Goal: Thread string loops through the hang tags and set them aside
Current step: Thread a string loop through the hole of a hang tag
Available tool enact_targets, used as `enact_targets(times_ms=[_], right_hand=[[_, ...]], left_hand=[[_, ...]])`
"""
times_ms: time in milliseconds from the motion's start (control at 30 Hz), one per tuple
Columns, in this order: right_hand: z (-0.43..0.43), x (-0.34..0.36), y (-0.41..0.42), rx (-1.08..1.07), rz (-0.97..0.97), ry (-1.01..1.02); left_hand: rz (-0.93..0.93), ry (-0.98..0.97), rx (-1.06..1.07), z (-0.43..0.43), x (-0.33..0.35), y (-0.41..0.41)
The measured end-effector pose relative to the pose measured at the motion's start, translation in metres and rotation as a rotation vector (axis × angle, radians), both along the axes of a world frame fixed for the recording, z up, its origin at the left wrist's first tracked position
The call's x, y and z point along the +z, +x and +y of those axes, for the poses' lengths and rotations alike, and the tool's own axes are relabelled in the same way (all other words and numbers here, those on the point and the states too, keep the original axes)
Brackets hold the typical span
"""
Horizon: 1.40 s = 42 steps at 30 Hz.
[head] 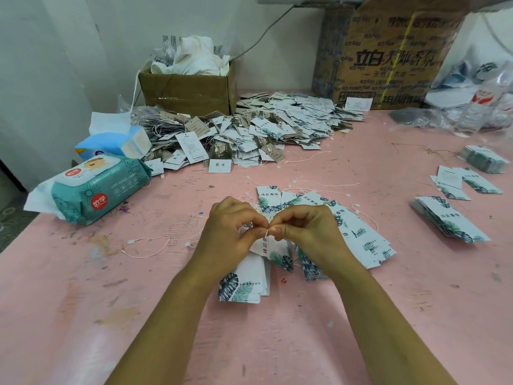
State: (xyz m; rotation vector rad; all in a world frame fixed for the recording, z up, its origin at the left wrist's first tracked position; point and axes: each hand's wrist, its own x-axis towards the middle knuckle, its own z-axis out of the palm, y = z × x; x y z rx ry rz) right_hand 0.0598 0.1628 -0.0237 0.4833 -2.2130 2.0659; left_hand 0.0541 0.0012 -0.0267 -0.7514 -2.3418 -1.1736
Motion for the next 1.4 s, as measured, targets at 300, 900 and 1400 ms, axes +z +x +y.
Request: enact_targets(times_ms=[300, 900, 1400], right_hand=[[0.01, -0.006, -0.004, -0.022, 0.111, 0.43], [0.007, -0.006, -0.003, 0.026, 0.132, 0.83], [0.005, -0.004, -0.001, -0.077, 0.008, 0.145]], left_hand=[[-0.265, 0.427, -0.073, 0.002, 0.002, 0.003], [-0.53, 1.08, -0.2, 0.002, 0.005, -0.002], [-0.297, 0.276, 0.05, 0.002, -0.002, -0.003]])
